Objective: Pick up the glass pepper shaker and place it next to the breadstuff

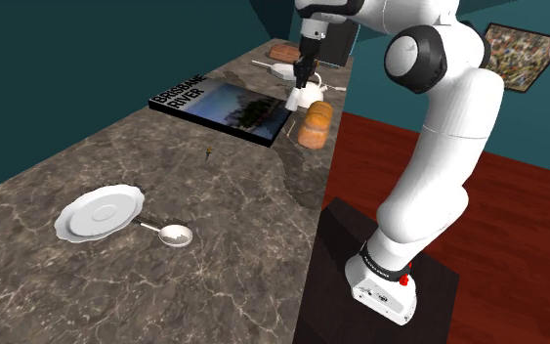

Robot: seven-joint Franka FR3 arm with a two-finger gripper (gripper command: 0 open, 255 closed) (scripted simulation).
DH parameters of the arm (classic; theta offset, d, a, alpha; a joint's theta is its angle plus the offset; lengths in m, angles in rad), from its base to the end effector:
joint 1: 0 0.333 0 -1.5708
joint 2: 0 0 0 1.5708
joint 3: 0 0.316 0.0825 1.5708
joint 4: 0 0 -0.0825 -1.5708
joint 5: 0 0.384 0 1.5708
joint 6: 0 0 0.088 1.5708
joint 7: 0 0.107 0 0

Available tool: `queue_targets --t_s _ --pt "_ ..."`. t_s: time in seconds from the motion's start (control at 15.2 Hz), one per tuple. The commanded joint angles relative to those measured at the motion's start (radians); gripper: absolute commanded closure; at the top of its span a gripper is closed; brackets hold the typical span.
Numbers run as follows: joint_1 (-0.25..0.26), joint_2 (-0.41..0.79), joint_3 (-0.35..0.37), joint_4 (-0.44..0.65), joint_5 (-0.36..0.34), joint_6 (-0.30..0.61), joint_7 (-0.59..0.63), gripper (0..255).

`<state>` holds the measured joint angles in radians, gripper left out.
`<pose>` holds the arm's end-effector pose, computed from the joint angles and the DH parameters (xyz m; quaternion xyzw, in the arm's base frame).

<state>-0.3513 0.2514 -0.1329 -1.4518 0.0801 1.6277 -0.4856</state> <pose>0.5651 -0.2774 0.5376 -0.9991 0.0016 0.0215 0.0377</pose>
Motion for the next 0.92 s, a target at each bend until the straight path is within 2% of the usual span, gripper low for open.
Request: queue_targets --t_s 0.0,0.86 --pt "0.001 -0.002 0.000 -0.029 0.000 0.027 -0.001 255" --pt "0.004 0.005 0.002 -0.193 0.003 0.199 -0.010 255"
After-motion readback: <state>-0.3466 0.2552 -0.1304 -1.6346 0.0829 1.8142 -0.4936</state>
